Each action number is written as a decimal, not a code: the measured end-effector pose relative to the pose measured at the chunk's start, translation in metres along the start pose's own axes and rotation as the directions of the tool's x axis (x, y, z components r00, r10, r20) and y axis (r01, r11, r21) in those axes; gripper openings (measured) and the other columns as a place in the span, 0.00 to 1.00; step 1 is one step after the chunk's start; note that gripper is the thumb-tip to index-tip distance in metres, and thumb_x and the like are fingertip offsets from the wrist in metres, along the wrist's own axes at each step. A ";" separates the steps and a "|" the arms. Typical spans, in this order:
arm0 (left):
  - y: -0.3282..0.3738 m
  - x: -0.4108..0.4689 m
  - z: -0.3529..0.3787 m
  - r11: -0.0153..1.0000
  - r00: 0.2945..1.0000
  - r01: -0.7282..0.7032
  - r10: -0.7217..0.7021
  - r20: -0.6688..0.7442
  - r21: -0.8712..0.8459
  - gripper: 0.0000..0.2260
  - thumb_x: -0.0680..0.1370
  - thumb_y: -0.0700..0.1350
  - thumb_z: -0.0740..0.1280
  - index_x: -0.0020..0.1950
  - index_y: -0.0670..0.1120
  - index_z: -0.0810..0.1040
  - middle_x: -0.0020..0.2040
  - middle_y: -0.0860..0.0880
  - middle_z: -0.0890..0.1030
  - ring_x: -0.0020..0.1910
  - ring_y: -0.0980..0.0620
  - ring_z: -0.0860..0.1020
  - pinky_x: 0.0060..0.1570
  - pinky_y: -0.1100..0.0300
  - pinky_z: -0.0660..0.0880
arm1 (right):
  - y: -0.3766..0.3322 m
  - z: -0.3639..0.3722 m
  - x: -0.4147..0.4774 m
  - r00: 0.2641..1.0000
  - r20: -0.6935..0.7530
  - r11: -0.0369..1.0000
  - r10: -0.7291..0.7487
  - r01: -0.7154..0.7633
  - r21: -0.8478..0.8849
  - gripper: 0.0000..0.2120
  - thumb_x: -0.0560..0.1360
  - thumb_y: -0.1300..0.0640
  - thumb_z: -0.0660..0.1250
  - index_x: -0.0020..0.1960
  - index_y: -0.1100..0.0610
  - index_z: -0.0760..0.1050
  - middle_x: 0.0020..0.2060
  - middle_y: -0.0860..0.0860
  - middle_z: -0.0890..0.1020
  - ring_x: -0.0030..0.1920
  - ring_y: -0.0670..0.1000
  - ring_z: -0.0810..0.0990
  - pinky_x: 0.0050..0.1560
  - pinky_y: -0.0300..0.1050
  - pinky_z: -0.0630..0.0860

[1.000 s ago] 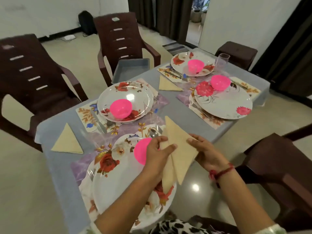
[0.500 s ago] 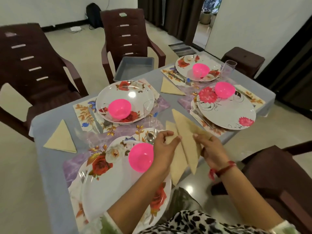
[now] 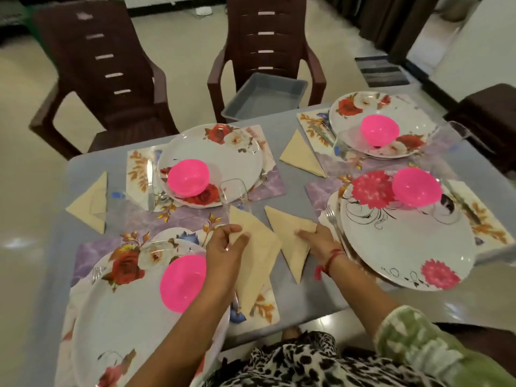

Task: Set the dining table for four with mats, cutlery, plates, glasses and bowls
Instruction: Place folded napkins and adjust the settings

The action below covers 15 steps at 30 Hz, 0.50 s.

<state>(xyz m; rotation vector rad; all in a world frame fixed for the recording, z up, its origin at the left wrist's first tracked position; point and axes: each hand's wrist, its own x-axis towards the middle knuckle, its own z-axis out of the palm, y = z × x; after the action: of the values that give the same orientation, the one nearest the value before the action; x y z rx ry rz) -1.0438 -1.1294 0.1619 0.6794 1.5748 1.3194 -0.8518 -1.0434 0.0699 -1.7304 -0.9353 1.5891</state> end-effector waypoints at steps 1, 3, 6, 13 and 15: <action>-0.002 -0.001 0.001 1.000 1.000 0.007 -0.007 -0.015 -0.006 0.06 0.70 0.43 0.71 0.44 0.49 0.75 0.48 0.52 0.77 0.52 0.49 0.75 0.54 0.53 0.72 | -0.001 0.001 0.000 1.000 -0.006 1.000 -0.005 0.005 0.008 0.11 0.71 0.64 0.70 0.53 0.57 0.77 0.52 0.59 0.81 0.54 0.60 0.79 0.60 0.59 0.74; -0.004 -0.004 0.005 1.000 0.999 0.026 -0.026 -0.031 -0.017 0.07 0.73 0.40 0.71 0.44 0.49 0.75 0.49 0.52 0.78 0.53 0.49 0.75 0.56 0.50 0.72 | -0.002 0.001 -0.001 1.000 -0.008 1.000 -0.011 0.011 0.007 0.13 0.71 0.65 0.70 0.55 0.58 0.76 0.53 0.59 0.81 0.54 0.59 0.80 0.60 0.58 0.75; -0.004 -0.006 0.009 0.999 0.999 0.038 -0.038 -0.037 -0.007 0.07 0.75 0.36 0.68 0.45 0.48 0.75 0.50 0.49 0.77 0.53 0.49 0.75 0.56 0.51 0.71 | -0.005 -0.001 -0.005 0.999 0.003 0.998 -0.045 0.045 -0.045 0.17 0.71 0.64 0.71 0.59 0.60 0.75 0.55 0.57 0.80 0.55 0.57 0.79 0.58 0.52 0.75; 0.013 -0.009 0.021 1.000 0.999 0.010 -0.009 0.039 -0.026 0.07 0.76 0.35 0.67 0.45 0.47 0.75 0.46 0.50 0.77 0.46 0.54 0.75 0.45 0.68 0.72 | -0.037 -0.024 -0.047 0.919 -0.149 0.917 -0.365 0.327 -0.230 0.31 0.72 0.62 0.71 0.71 0.57 0.63 0.59 0.49 0.70 0.59 0.48 0.69 0.60 0.43 0.68; 0.015 -0.005 0.032 1.000 0.993 0.023 -0.021 0.114 -0.016 0.07 0.76 0.35 0.67 0.45 0.47 0.75 0.46 0.48 0.77 0.47 0.53 0.75 0.47 0.65 0.72 | -0.049 -0.036 -0.063 0.893 -0.181 0.901 -0.412 0.369 -0.226 0.24 0.72 0.61 0.71 0.66 0.56 0.68 0.56 0.49 0.73 0.55 0.48 0.74 0.55 0.41 0.72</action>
<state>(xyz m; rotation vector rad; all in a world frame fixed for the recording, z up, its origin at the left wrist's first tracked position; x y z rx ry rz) -1.0154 -1.1163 0.1785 0.7115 1.4739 1.2550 -0.8234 -1.0664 0.1495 -1.6675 -1.2565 1.0481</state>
